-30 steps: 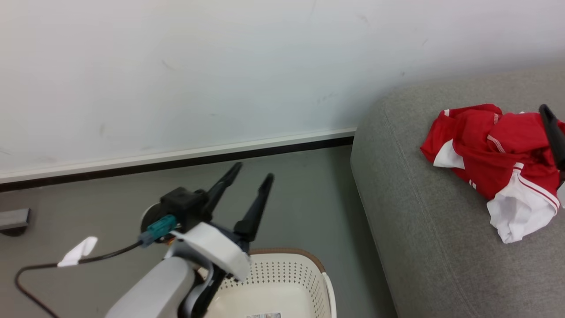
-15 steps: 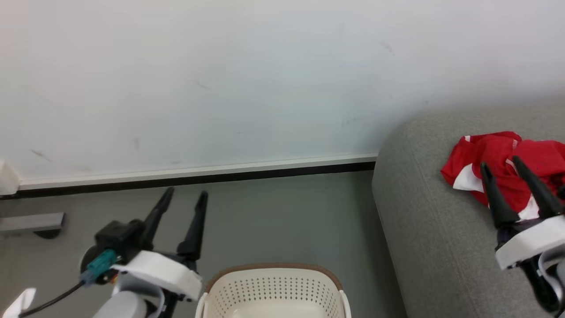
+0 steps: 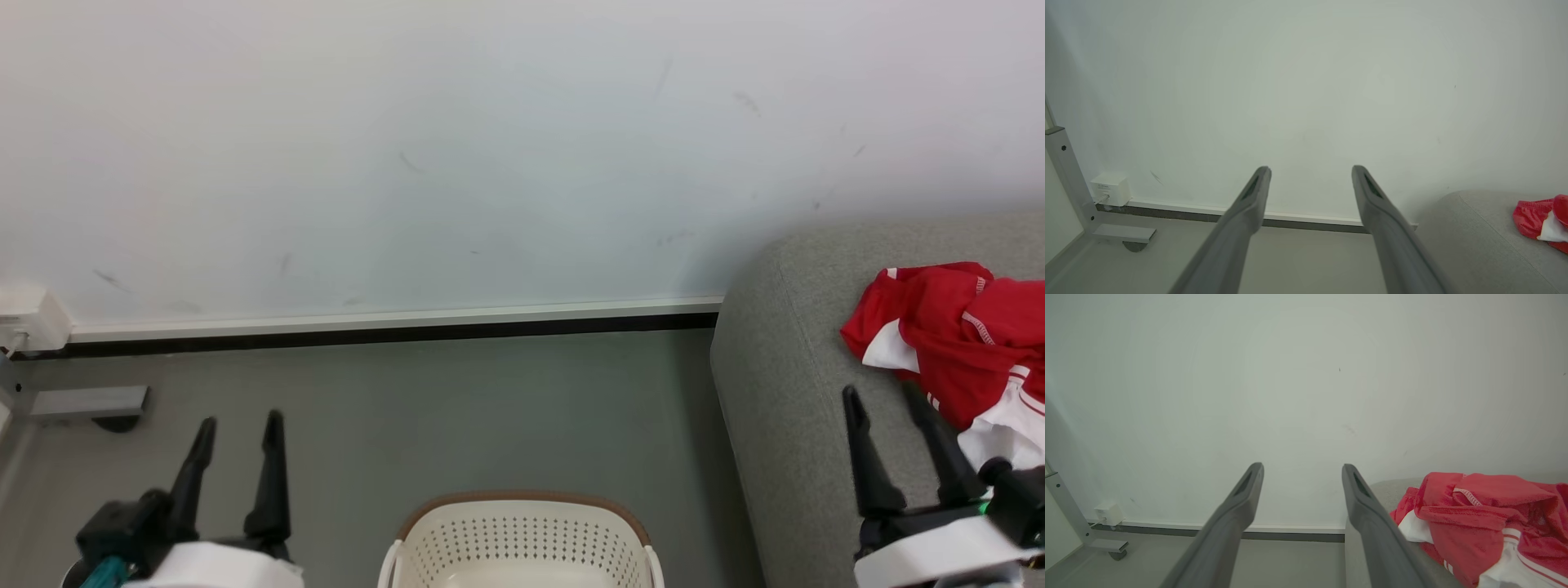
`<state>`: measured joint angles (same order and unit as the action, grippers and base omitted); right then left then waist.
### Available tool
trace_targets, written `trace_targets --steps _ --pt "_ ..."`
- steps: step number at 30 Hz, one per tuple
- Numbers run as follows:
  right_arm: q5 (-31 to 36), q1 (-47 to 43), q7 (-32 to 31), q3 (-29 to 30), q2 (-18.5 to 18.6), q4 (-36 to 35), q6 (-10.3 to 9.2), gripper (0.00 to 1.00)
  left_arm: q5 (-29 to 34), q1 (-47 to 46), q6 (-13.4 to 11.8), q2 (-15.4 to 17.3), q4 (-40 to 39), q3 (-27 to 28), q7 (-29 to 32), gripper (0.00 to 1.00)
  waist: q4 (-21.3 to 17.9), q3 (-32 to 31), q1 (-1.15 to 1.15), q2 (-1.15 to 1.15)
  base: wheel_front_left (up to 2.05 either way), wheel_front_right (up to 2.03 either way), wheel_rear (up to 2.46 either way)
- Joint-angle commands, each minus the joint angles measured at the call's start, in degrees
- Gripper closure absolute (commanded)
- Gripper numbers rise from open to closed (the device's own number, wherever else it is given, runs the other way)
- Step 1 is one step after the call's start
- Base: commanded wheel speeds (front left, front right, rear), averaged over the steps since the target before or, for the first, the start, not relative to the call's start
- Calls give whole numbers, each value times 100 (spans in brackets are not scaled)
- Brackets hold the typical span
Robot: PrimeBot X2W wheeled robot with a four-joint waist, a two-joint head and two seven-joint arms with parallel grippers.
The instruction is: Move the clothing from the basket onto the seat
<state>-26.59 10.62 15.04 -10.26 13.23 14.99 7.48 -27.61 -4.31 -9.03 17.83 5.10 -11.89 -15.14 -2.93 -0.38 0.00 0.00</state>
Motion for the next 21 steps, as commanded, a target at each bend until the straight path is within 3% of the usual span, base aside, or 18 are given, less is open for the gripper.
trace_targets --steps 1,7,21 --pt "139 -204 16 102 -160 -95 4 0 177 243 45 -93 -46 207 -3 0 11 -7 0 0 0 0 0" --pt "357 -652 17 264 -479 -216 4 0 511 647 321 -504 110 707 -4 0 54 -62 0 0 0 0 0" --pt "652 -917 17 278 -618 -235 4 0 1281 723 898 -1096 561 1301 -4 0 70 -124 0 0 0 0 0"
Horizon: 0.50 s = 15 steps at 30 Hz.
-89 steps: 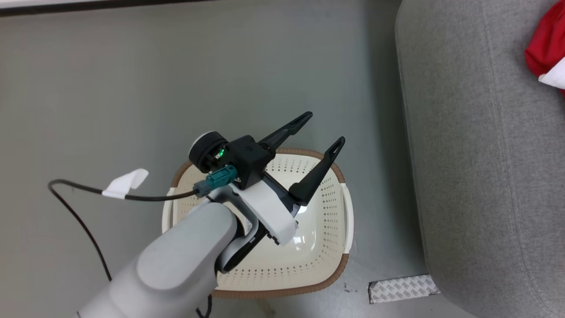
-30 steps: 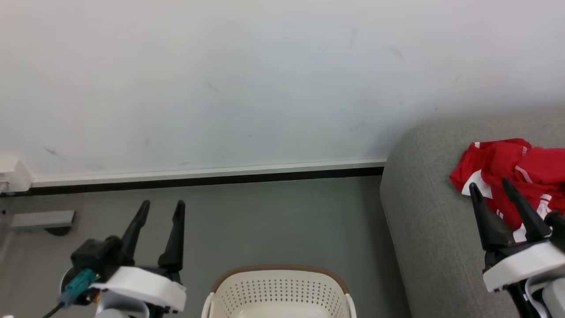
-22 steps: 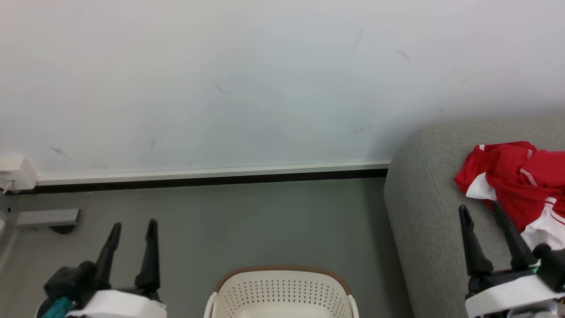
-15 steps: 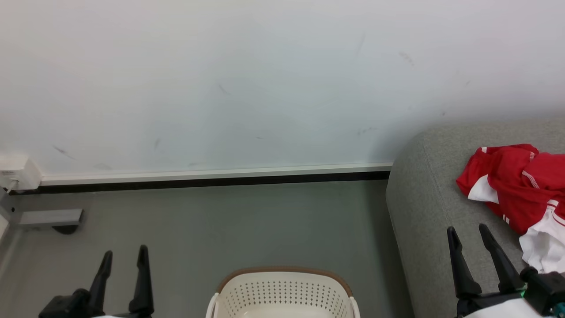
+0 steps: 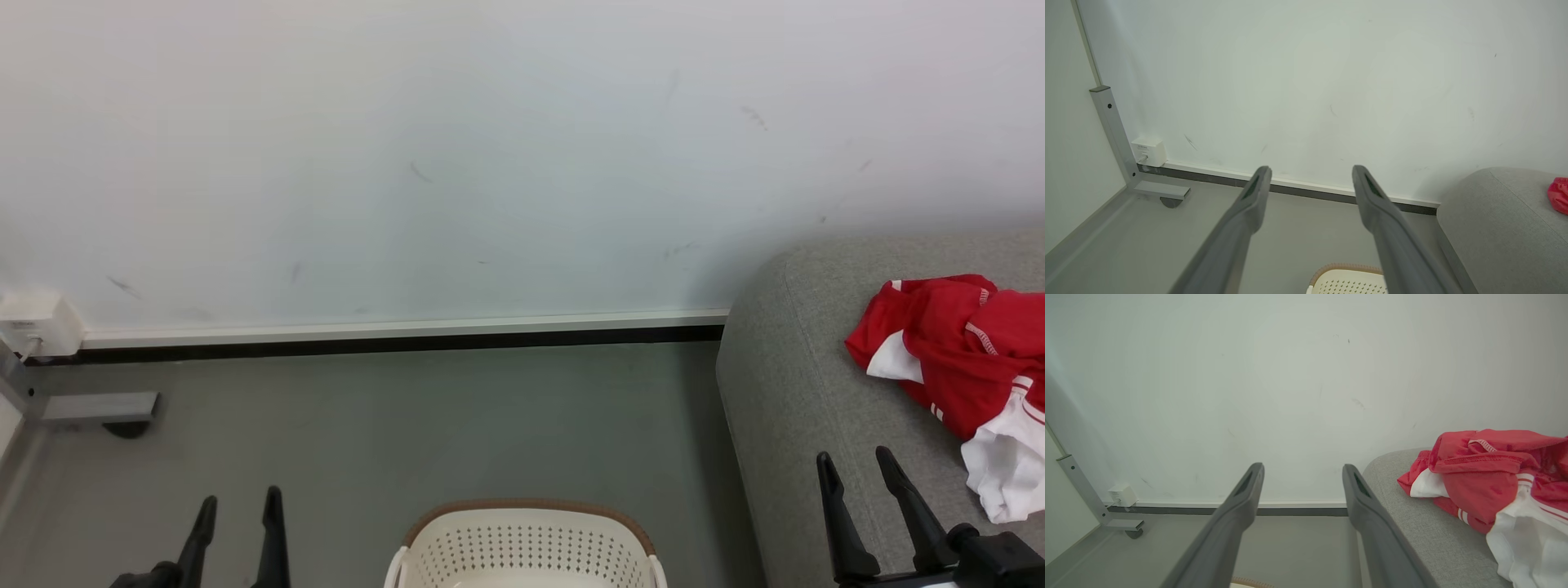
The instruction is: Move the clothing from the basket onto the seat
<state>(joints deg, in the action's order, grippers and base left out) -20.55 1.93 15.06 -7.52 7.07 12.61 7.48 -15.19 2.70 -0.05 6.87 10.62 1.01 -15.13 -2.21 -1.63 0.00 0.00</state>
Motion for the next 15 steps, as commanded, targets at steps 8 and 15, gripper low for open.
trace_targets --steps 8,15 --pt "69 62 15 -84 55 91 4 0 306 -45 278 -186 85 212 -4 0 1 2 0 0 0 0 0" --pt "10 125 15 -132 109 136 4 0 434 -98 426 -279 163 347 -5 0 -10 -1 0 0 0 0 0"
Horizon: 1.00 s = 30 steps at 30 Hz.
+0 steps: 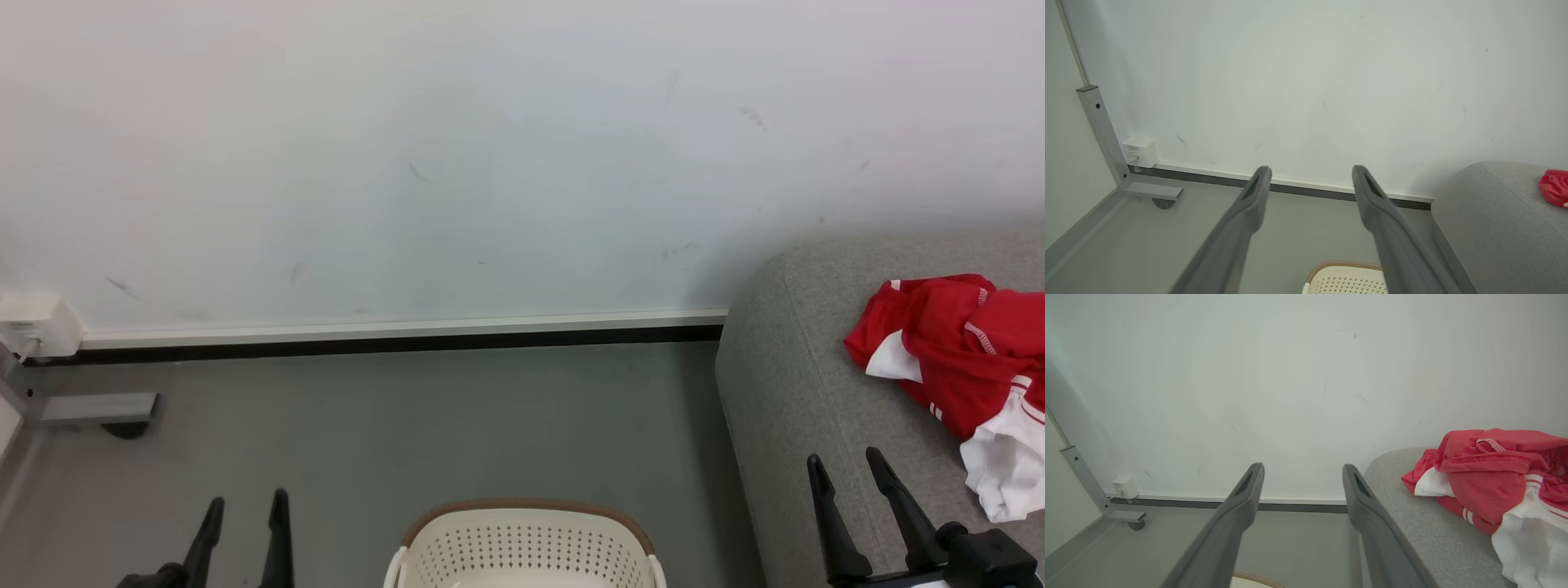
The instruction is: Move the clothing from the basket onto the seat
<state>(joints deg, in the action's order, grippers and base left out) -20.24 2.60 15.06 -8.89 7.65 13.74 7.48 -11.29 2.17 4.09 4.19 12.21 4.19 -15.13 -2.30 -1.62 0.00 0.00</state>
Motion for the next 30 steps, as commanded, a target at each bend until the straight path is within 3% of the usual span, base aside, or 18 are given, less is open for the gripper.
trace_targets --steps 1,16,17,21,30 --pt "-25 59 15 5 49 27 4 0 56 -52 28 -20 15 45 -5 0 -3 -2 0 0 0 0 0" --pt "-61 79 9 -47 38 103 4 0 149 -85 184 -95 123 187 -4 0 -7 -23 0 0 0 0 0" --pt "-46 28 7 -40 -4 91 0 100 112 -48 174 -111 108 163 0 100 -7 -23 0 0 0 0 0" --pt "-46 -110 7 -57 -67 256 0 100 110 56 177 -174 308 123 2 100 -8 -24 0 0 0 0 0" --pt "-950 -50 -245 123 -105 220 0 100 -893 -102 197 -167 336 186 313 100 10 -9 0 0 0 0 0"
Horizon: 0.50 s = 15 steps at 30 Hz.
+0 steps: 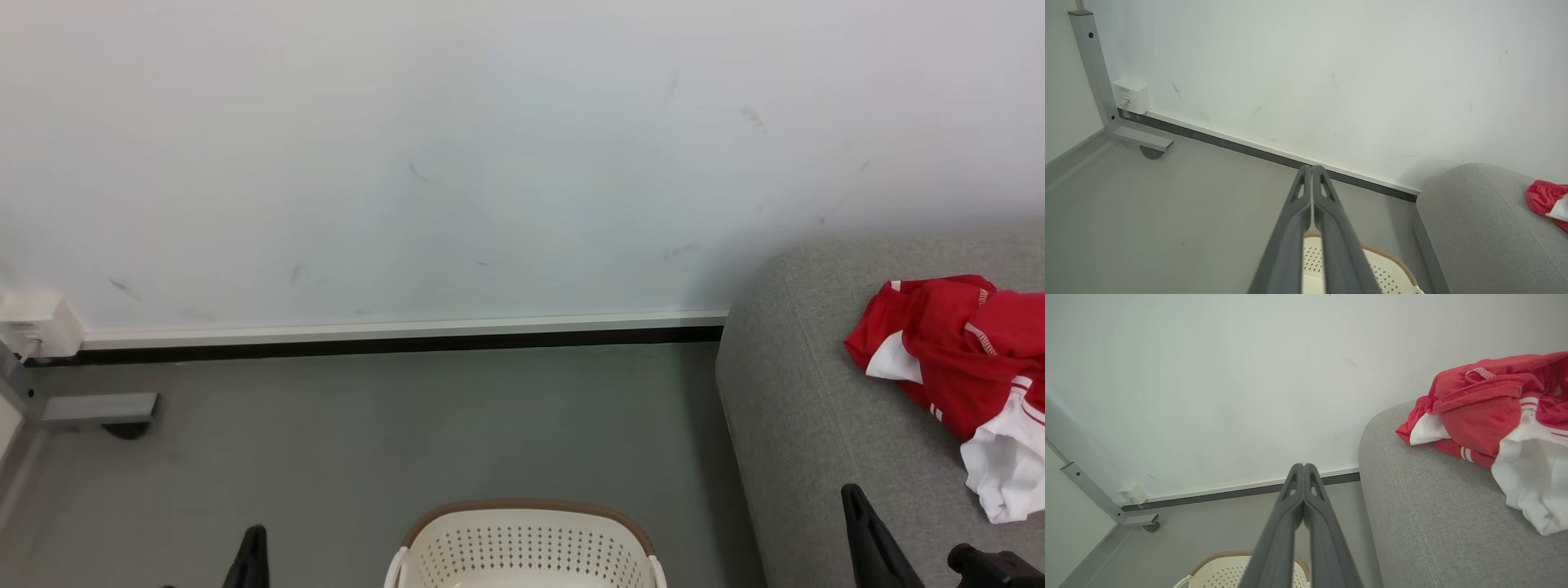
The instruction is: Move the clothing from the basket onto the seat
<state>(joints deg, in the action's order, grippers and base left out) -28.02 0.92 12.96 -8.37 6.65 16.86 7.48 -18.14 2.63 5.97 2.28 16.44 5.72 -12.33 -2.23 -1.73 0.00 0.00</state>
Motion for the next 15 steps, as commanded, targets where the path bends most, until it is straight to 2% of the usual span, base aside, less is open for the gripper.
trace_targets --steps 1,15 --pt "-267 125 -61 90 -9 -96 0 100 -315 -156 11 25 -95 29 57 100 5 3 0 0 0 0 0" --pt "-1465 220 -406 339 -59 -140 0 100 -1682 -283 42 35 -157 16 382 100 31 26 0 0 0 0 0"
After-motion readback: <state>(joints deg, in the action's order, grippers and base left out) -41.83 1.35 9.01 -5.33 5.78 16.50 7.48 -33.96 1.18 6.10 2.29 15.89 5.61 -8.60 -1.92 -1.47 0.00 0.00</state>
